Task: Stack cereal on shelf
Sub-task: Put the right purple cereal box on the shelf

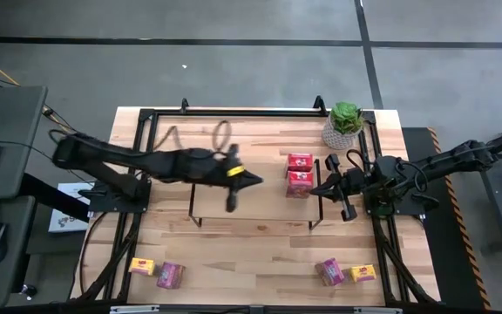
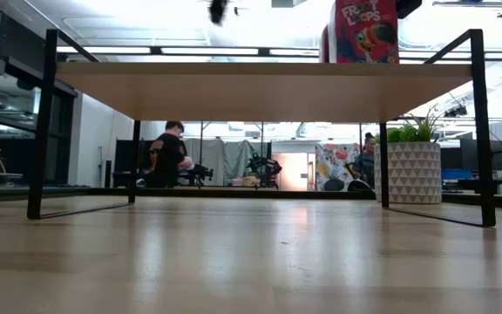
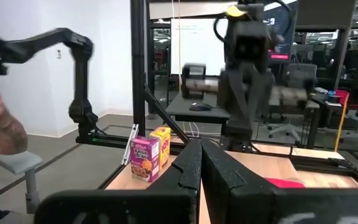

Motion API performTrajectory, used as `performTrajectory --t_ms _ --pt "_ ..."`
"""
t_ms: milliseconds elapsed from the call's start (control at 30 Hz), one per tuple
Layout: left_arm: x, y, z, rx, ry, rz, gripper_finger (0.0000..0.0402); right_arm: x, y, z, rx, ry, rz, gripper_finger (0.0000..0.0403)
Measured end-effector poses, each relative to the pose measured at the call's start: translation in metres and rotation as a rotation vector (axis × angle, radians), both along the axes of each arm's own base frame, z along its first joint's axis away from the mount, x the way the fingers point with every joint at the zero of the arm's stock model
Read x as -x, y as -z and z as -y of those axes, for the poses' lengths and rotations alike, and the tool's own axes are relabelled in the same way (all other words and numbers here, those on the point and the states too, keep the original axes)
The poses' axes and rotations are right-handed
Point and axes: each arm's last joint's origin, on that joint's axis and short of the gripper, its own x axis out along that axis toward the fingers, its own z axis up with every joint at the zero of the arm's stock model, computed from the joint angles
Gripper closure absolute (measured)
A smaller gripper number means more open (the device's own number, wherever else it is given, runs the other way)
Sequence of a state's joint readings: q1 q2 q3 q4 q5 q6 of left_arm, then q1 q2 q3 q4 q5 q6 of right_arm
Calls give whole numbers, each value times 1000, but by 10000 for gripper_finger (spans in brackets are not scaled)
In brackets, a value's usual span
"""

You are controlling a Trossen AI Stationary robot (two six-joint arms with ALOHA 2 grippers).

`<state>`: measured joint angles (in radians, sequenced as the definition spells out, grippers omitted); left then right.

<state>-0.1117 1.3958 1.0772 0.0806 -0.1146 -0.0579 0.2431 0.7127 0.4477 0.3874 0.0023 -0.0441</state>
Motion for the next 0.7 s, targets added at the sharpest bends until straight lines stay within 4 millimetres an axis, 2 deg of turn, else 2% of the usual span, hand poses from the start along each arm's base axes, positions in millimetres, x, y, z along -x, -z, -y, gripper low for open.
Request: performTrajectory --t_ms 133,267,367,500,600,700 --pt "45 -10 15 -70 -64 136 401 0 -1 -1 1 -31 16 403" --pt "86 10 21 -85 -130 266 401 0 -3 -3 9 -83 45 403" --pt "113 28 17 -67 -158 326 401 -4 -3 -4 13 -98 55 403" --pt "138 43 10 -50 -164 370 401 -11 -2 -6 34 -94 81 403" --pt "150 40 6 -22 -168 420 401 -17 -8 -8 22 -131 193 403" --pt "157 35 4 -8 -157 457 401 -24 -13 -15 41 -268 344 403"
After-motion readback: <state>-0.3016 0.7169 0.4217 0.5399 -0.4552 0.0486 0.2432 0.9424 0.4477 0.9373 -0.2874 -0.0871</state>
